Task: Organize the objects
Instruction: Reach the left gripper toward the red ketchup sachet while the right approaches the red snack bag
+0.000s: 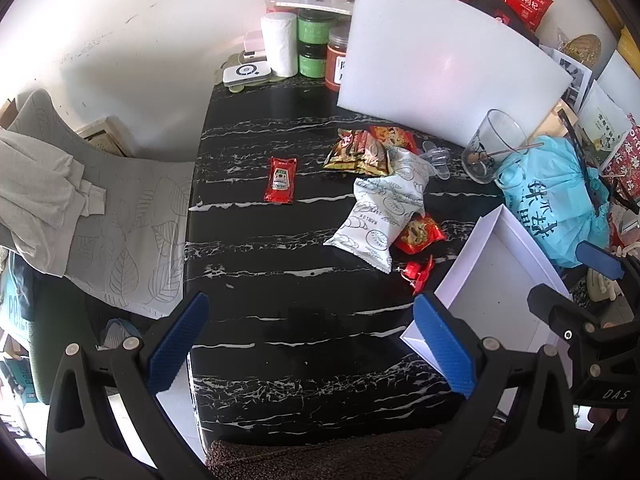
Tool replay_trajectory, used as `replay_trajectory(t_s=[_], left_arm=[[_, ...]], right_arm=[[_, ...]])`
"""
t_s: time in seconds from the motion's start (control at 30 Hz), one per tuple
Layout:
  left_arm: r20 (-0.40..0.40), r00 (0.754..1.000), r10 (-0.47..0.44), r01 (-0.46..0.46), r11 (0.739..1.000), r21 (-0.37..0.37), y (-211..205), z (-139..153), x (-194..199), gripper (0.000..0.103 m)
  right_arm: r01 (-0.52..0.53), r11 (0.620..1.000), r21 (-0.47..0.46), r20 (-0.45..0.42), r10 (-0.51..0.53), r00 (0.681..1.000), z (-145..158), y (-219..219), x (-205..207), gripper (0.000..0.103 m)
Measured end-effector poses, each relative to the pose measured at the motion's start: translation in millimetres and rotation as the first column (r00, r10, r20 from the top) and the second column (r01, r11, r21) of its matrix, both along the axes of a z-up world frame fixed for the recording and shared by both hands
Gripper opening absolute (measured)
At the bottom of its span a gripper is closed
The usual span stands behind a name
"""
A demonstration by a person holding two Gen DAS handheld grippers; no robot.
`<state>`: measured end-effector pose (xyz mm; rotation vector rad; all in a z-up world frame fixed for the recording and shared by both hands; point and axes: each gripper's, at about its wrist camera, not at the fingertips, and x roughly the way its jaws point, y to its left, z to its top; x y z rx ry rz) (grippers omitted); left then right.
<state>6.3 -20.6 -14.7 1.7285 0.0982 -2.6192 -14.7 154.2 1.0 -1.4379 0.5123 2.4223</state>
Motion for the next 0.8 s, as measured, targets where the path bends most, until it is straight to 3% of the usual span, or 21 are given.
replay_trajectory(t_s=[0.47, 0.63, 0.8], left_arm=[[0.067, 0.998, -0.017, 0.014, 0.999, 0.04, -26.3, -25.5, -16.2, 0.103], [0.088, 0.996, -0.026, 0.021, 0.998, 0.058, -38.3, -37.0, -29.3, 0.103], [0.103, 0.994, -0.033, 0.028, 0.998, 0.051, -43.8, -51.7, -47.9, 0.103]], right_arm=[[0.042, 0.999, -0.015, 0.068, -0.04, 0.997, -18.7, -10.2, -32.2, 0.103], [0.071, 0.997, 0.025, 0.085, -0.072, 0.994, -24.7, -15.2, -46.9, 0.103], [0.08, 0.997, -0.021, 0.121, -0.076, 0.99, -45.4, -9.6, -60.3, 0.103]])
